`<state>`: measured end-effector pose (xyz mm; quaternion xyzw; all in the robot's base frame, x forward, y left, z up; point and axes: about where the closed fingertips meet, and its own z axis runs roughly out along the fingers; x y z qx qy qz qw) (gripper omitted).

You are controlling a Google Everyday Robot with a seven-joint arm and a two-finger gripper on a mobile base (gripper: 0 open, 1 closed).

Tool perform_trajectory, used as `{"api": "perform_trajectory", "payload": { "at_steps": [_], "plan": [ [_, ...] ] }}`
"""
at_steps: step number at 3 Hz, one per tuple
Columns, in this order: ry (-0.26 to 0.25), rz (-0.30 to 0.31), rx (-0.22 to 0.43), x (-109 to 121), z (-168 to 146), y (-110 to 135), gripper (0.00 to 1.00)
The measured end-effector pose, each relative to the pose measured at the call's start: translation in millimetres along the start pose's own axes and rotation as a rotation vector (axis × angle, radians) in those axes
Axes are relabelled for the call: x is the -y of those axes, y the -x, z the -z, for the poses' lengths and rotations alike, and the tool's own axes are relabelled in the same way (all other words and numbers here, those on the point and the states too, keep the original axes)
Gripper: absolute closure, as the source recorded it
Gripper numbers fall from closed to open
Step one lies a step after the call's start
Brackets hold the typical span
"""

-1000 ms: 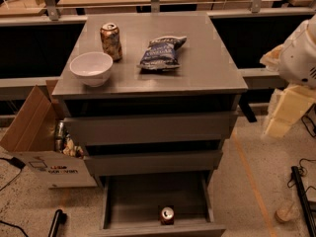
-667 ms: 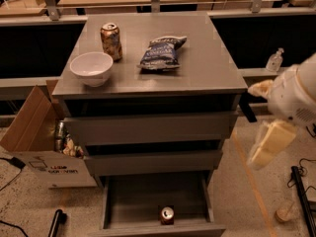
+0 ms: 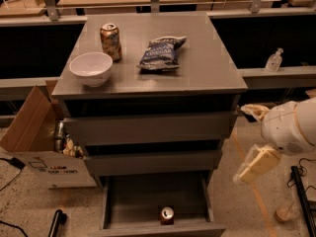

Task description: Pick coke can from bottom drawer and place on counter

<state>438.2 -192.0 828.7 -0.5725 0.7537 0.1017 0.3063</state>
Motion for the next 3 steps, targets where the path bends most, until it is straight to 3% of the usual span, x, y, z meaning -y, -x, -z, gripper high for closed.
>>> {"api": "perform_trajectory", "payload": {
  "at_steps": [1,2,3],
  "plan": [
    [0.044,-0.009,-0.03,-2.4,-24.2,-5.6,0.0],
    [0.088,-0.042,0.046,-22.9,-91.8,-45.7,0.0],
    [0.042,-0.042,0.145,-40.6,-139.9,-86.9,0.0]
  ]
}}
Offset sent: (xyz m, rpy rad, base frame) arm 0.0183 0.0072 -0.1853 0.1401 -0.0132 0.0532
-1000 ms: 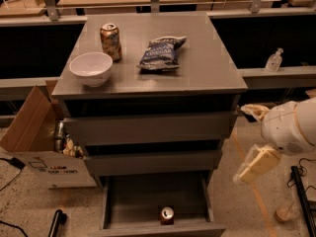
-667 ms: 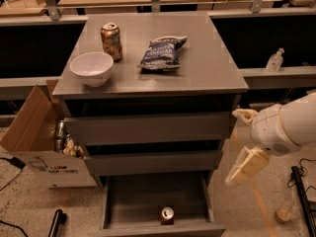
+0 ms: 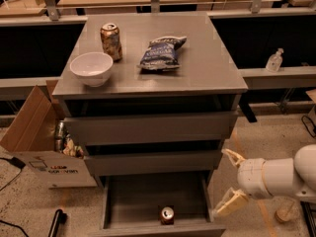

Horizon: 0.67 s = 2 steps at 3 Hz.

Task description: Pick coke can from bottom drawer and place on counter

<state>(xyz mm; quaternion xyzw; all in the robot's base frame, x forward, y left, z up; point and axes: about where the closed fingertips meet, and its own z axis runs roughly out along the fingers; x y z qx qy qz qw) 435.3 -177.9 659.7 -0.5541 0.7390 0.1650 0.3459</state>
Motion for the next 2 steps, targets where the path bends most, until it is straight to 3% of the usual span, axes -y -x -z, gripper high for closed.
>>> {"api": "perform_trajectory", "payload": {
  "at_steps": [1,2],
  "plan": [
    [-0.01,0.035,0.004,2.0,-7.9,-11.5,0.0],
    [0.034,0.015,-0.039,6.9,-32.6,-19.1,0.0]
  ]
}}
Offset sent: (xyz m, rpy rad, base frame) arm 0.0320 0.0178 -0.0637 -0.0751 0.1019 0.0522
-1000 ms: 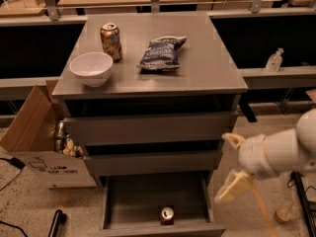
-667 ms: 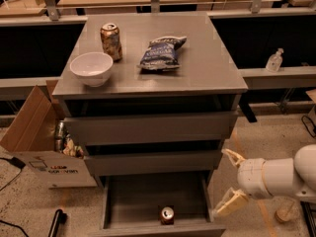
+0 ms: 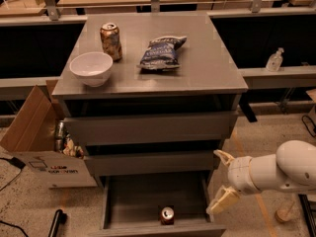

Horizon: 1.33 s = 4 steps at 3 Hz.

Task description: Pick coke can from bottom drawer and place on counter

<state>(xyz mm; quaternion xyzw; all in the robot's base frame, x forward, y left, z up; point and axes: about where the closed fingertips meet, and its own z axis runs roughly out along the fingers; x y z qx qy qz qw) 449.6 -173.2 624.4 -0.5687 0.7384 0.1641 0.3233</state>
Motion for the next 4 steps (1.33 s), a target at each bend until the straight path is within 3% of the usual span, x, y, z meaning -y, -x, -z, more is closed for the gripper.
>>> {"api": "perform_trajectory", "payload": {
  "at_steps": [1,2,3,4],
  "plan": [
    [0.008,0.024,0.06,9.4,-56.6,0.7,0.0],
    [-0.047,0.057,0.15,14.5,-115.3,-19.6,0.0],
    [-0.038,0.031,0.179,4.0,-143.8,-37.0,0.0],
    [-0.019,0.042,0.158,13.5,-153.7,-40.9,0.0]
  ]
}}
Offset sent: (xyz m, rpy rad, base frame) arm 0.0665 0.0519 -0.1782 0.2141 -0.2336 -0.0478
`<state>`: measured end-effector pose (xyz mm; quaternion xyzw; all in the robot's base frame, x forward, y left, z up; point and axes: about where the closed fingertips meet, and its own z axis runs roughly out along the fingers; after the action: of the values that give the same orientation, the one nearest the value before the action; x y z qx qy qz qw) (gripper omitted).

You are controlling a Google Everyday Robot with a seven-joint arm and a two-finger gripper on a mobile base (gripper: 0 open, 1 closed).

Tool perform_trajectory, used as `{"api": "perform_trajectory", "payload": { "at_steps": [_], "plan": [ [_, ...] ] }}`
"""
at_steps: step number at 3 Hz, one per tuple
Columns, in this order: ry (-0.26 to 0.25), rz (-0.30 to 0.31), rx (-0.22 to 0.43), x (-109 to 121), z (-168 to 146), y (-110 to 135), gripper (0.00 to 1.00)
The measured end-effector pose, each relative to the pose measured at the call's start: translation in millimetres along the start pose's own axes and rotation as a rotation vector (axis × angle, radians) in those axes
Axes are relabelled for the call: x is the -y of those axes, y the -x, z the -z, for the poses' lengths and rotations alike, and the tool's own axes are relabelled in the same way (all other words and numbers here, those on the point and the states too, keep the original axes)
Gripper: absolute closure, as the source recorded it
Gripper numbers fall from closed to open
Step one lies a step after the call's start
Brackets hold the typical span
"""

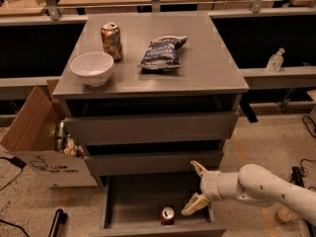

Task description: Pick coke can from bottom drawer and place on counter

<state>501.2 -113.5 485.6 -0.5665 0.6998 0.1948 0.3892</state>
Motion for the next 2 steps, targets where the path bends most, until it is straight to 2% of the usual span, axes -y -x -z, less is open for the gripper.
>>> {"api": "perform_trajectory", "payload": {
  "at_steps": [2],
  "plan": [
    [0.128,0.0,-0.007,-0.5,-92.7,-72.8,0.0]
  ]
}}
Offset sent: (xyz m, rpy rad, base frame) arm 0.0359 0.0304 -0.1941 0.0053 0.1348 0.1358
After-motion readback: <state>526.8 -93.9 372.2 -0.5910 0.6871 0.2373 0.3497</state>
